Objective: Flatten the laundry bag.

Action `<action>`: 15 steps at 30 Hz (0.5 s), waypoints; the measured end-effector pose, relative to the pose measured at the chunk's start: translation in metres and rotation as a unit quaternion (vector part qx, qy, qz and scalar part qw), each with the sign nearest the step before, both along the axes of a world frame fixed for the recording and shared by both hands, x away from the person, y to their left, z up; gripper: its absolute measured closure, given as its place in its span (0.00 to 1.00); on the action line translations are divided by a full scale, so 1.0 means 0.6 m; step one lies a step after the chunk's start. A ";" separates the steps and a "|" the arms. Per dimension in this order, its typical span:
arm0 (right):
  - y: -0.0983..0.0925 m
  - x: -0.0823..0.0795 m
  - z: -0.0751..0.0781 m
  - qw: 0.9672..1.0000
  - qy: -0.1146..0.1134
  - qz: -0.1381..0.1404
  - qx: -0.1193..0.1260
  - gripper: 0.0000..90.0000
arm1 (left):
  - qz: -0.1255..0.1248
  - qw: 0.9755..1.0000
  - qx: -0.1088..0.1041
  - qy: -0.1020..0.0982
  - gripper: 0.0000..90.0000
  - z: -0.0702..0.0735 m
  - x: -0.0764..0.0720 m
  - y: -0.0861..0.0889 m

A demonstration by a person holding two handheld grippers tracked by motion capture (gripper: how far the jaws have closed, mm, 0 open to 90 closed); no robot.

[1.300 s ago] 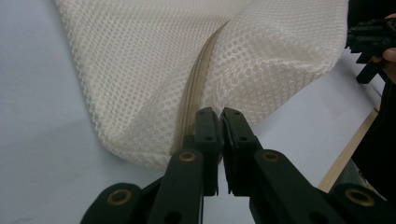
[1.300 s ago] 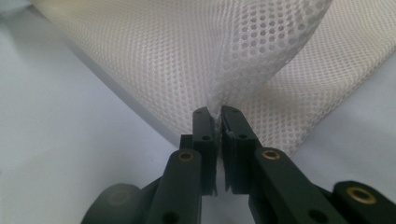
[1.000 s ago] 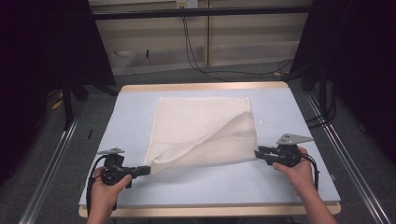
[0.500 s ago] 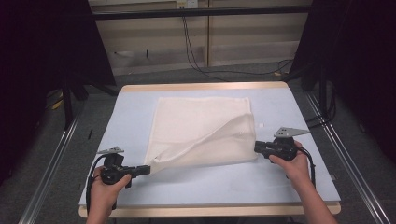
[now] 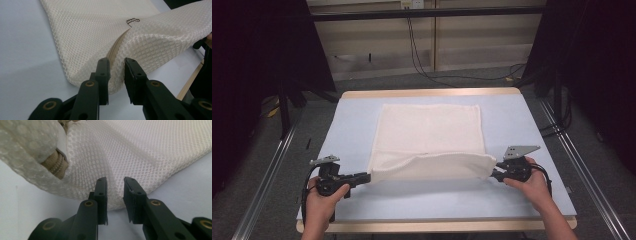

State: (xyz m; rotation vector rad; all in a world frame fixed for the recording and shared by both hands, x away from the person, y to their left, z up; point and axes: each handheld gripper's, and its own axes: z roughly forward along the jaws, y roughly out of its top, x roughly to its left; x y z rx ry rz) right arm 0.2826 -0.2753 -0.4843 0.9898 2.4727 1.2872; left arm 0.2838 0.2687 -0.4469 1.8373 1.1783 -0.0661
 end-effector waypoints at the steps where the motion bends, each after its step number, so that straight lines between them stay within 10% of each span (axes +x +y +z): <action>1: 0.000 0.000 0.000 1.000 -0.001 0.001 0.000 0.81 | 0.004 1.000 -0.002 -0.001 0.75 0.000 0.000 0.000; 15: 0.002 -0.002 -0.002 1.000 0.003 -0.006 -0.013 0.82 | 0.026 1.000 -0.015 0.003 0.64 0.010 0.004 0.027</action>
